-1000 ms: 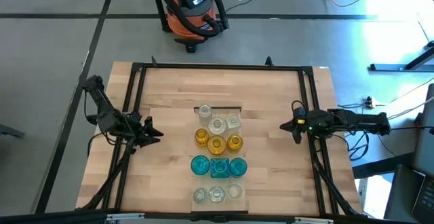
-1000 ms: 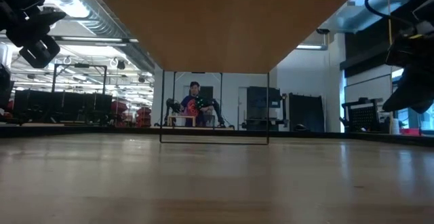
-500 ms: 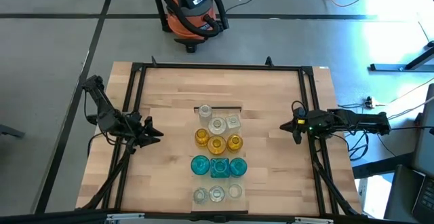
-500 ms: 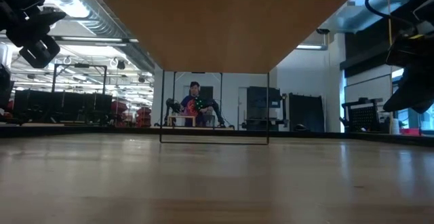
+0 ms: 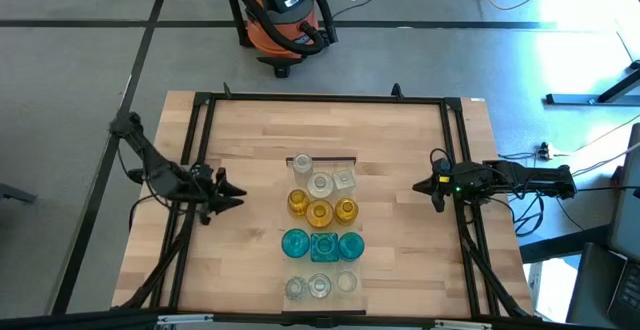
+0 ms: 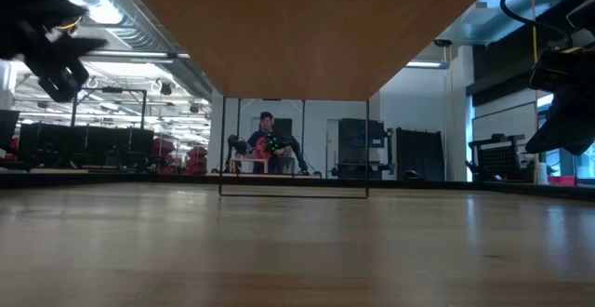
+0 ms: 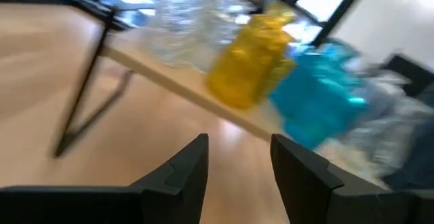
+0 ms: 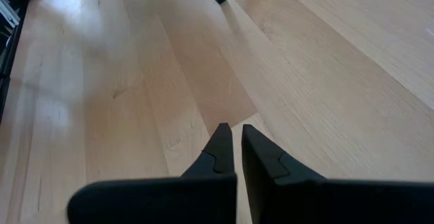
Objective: Sort vases onto shelf
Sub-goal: Return to Home Position
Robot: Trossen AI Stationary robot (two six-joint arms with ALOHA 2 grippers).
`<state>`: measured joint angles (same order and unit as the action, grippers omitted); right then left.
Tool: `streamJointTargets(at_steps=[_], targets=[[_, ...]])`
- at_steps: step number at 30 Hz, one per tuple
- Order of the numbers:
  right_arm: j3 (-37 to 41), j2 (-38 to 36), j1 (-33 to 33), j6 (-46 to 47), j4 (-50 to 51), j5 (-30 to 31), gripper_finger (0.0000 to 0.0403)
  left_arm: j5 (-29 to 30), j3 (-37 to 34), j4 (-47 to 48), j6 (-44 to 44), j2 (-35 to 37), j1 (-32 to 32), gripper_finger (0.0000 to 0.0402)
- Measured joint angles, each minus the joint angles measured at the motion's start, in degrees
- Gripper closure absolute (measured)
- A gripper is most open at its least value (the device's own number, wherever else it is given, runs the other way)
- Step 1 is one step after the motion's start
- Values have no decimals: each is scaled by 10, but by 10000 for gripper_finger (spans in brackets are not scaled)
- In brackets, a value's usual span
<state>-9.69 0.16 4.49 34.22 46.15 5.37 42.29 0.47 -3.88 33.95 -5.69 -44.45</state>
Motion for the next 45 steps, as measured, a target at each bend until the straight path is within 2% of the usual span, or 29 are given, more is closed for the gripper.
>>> streamJointTargets(at_steps=[6,15,17,21,23,28,31,35,45], targets=[[0,0,0,0,0,0,402,1,0,0,0,-39,109,250],[0,0,0,0,0,0,402,-3,0,-17,-16,-41,282,250],[0,0,0,0,0,0,402,-73,0,-69,-67,-37,313,250],[0,0,0,0,0,0,402,-328,0,-163,-225,-34,371,250],[0,0,0,0,0,0,402,-381,0,-144,-277,-14,392,250],[0,0,0,0,0,0,402,-372,0,27,-246,47,439,250],[0,0,0,0,0,0,402,-427,0,31,-294,55,468,250],[0,0,0,0,0,0,402,-415,0,33,-314,55,477,250],[0,0,0,0,0,0,402,-417,0,33,-297,55,477,250]])
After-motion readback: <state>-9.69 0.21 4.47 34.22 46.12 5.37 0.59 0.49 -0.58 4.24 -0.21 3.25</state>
